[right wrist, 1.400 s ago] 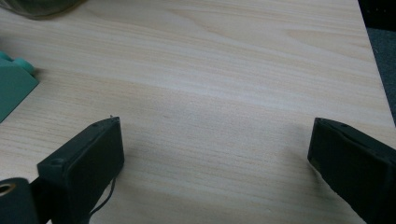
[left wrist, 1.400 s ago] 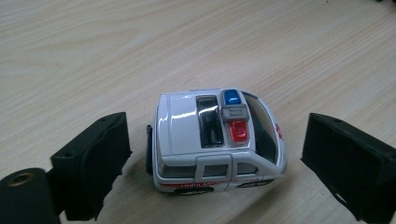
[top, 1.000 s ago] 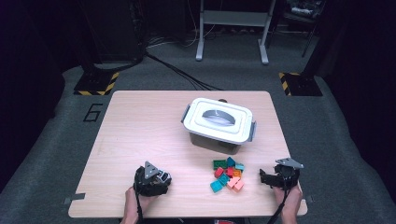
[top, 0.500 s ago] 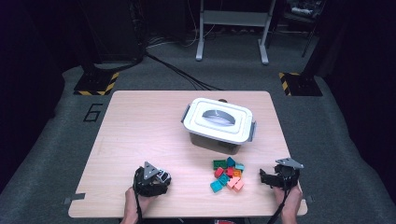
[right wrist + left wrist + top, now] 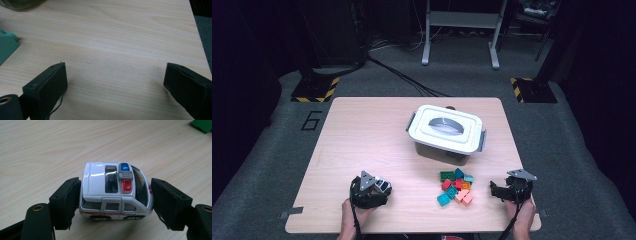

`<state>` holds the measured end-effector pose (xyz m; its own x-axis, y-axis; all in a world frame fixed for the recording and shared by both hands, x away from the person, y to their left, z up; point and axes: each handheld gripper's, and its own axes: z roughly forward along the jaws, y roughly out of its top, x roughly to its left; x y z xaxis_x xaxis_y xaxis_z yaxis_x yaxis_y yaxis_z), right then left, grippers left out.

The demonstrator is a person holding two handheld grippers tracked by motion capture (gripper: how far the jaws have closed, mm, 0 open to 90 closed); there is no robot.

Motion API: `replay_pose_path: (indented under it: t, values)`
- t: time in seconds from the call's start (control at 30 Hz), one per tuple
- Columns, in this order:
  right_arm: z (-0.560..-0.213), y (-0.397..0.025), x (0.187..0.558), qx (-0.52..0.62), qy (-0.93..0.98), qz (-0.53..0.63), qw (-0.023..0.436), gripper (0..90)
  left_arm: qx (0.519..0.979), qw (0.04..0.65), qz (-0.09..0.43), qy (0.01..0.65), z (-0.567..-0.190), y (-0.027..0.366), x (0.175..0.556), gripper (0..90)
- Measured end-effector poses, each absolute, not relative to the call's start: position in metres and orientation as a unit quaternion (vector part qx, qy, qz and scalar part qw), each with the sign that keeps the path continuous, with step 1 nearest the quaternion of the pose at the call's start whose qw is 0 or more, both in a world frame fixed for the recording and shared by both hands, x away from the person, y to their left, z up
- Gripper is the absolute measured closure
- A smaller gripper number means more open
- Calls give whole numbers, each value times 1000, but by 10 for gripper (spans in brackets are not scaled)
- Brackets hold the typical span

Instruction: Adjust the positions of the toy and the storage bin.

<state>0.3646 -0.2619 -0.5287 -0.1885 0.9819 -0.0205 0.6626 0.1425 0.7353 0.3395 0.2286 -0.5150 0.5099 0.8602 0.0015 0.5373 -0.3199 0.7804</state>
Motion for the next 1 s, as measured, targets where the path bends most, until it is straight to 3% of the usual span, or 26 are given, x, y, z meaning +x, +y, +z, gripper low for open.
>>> replay_pose_path:
  t: [0.33, 1.0]
  values:
    - [-529, -262, 365, 580, 709, 304, 263, 44, 765, 382, 230, 464, -505, 248, 341, 258]
    - [-529, -262, 365, 580, 709, 304, 262, 44, 724, 360, 265, 525, -501, 322, 338, 258]
